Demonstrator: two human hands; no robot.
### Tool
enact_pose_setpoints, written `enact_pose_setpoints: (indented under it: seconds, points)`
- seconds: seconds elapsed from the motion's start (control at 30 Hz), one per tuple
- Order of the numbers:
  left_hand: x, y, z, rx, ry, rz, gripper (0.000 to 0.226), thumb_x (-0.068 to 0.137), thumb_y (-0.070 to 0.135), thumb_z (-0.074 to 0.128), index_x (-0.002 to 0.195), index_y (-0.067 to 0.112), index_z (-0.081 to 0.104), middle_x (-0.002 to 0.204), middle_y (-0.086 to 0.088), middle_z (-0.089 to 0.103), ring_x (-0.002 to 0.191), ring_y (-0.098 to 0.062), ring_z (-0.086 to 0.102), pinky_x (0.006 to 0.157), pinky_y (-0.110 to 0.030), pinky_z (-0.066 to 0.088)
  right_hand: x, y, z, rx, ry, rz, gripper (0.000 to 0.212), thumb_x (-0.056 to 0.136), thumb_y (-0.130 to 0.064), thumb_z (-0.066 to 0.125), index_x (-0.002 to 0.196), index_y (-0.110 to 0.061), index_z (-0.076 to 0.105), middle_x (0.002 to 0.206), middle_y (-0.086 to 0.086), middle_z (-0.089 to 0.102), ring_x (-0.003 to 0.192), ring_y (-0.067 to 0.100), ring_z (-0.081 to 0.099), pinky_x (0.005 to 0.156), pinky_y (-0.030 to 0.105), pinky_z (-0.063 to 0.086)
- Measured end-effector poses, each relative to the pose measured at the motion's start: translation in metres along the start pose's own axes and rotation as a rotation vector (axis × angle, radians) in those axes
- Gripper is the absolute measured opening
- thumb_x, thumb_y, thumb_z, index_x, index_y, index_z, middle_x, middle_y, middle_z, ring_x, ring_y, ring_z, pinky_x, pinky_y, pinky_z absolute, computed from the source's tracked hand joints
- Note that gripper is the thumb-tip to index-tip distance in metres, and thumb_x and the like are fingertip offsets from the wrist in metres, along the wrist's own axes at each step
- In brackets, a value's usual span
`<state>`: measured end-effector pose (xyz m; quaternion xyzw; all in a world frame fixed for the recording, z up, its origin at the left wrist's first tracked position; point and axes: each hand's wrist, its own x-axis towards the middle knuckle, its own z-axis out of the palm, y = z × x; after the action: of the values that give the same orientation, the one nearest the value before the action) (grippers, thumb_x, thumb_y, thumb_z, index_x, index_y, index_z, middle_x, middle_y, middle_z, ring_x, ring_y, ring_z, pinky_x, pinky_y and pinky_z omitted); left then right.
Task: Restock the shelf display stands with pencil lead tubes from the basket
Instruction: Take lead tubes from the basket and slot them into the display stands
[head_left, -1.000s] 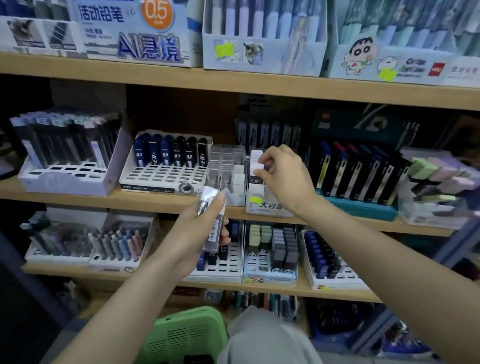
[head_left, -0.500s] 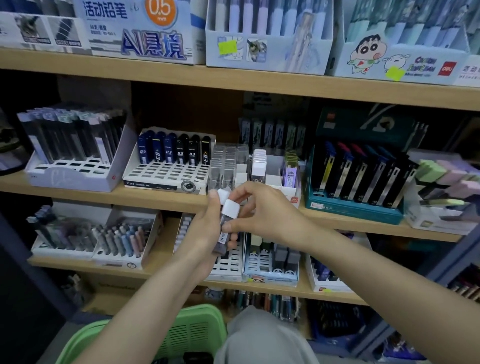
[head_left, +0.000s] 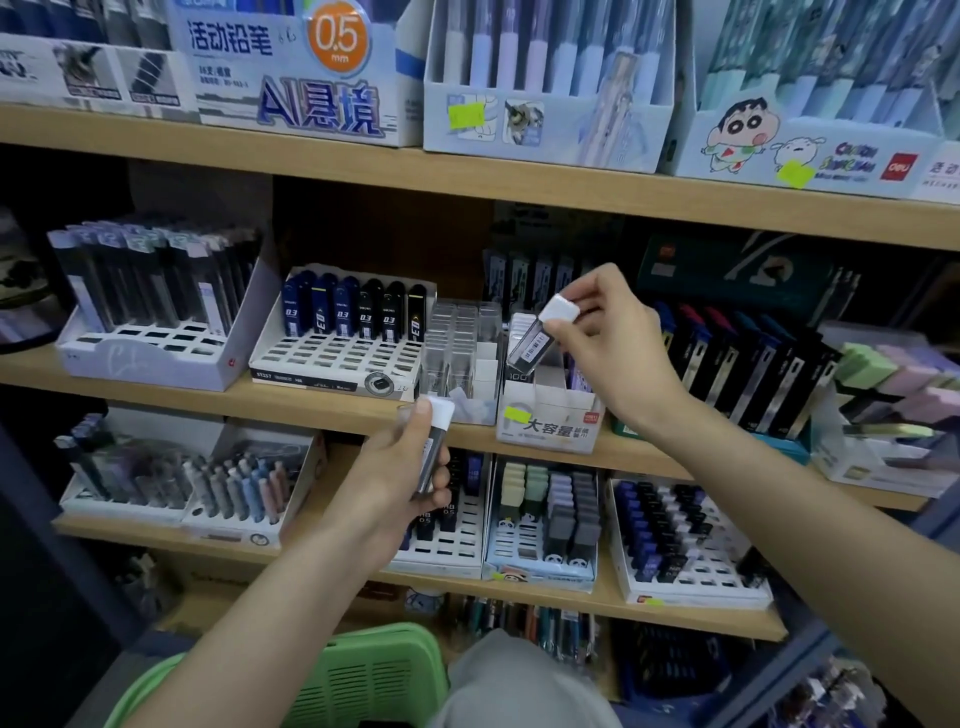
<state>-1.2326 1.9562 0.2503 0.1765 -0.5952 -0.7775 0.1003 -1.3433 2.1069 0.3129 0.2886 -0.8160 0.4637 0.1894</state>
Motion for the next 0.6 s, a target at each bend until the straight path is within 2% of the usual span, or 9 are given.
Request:
enact_pose_setpoints:
  seconds: [0.07, 0.27, 0.43, 0.5, 0.6]
  points:
    - [0.000, 0.001, 0.002, 0.005, -0.016, -0.001, 0.029, 0.097, 0.037, 0.043, 0.091, 0.010, 0.054, 0.068, -0.002, 0.046, 0.053, -0.011, 0.042, 0.044, -0.020, 0.042, 0.002, 0.005, 0.003, -0.070, -0.043, -0.027, 0.019, 0.089, -0.012, 0.064, 0.095, -0.017, 0.046, 0.084, -0.013, 0.052, 0.069, 0.001, 0.057, 0.064, 0.013, 0.047]
    - [-0.001, 0.000, 0.001, 0.021, -0.052, -0.030, 0.025, 0.096, 0.035, 0.047, 0.093, 0.010, 0.051, 0.071, -0.003, 0.046, 0.053, -0.011, 0.043, 0.045, -0.020, 0.042, 0.004, 0.014, 0.014, -0.221, -0.209, -0.038, 0.016, 0.087, -0.014, 0.067, 0.093, -0.016, 0.053, 0.090, -0.002, 0.057, 0.078, 0.014, 0.061, 0.074, 0.030, 0.052]
    - [0.000, -0.001, 0.000, 0.002, -0.067, -0.086, 0.009, 0.097, 0.017, 0.049, 0.100, 0.008, 0.049, 0.071, -0.005, 0.046, 0.047, -0.011, 0.043, 0.039, -0.020, 0.039, 0.005, 0.017, 0.020, -0.298, -0.183, -0.097, 0.011, 0.087, -0.011, 0.067, 0.097, -0.013, 0.067, 0.094, 0.000, 0.055, 0.080, 0.014, 0.056, 0.084, 0.032, 0.049]
    - [-0.001, -0.001, -0.001, -0.007, -0.098, -0.103, 0.003, 0.096, 0.008, 0.045, 0.098, 0.007, 0.047, 0.069, -0.006, 0.046, 0.044, -0.011, 0.044, 0.039, -0.021, 0.040, 0.005, 0.016, 0.021, -0.356, -0.182, -0.112, 0.014, 0.088, -0.013, 0.064, 0.102, -0.013, 0.066, 0.097, -0.001, 0.052, 0.083, 0.014, 0.056, 0.084, 0.035, 0.049]
    - [-0.002, -0.003, -0.003, 0.043, -0.130, -0.086, 0.010, 0.096, 0.008, 0.046, 0.105, 0.009, 0.051, 0.073, -0.005, 0.051, 0.049, -0.011, 0.048, 0.044, -0.023, 0.046, 0.001, 0.010, 0.023, -0.492, -0.171, -0.161, 0.022, 0.093, -0.016, 0.058, 0.114, -0.013, 0.060, 0.105, 0.001, 0.048, 0.097, 0.017, 0.054, 0.082, 0.035, 0.049]
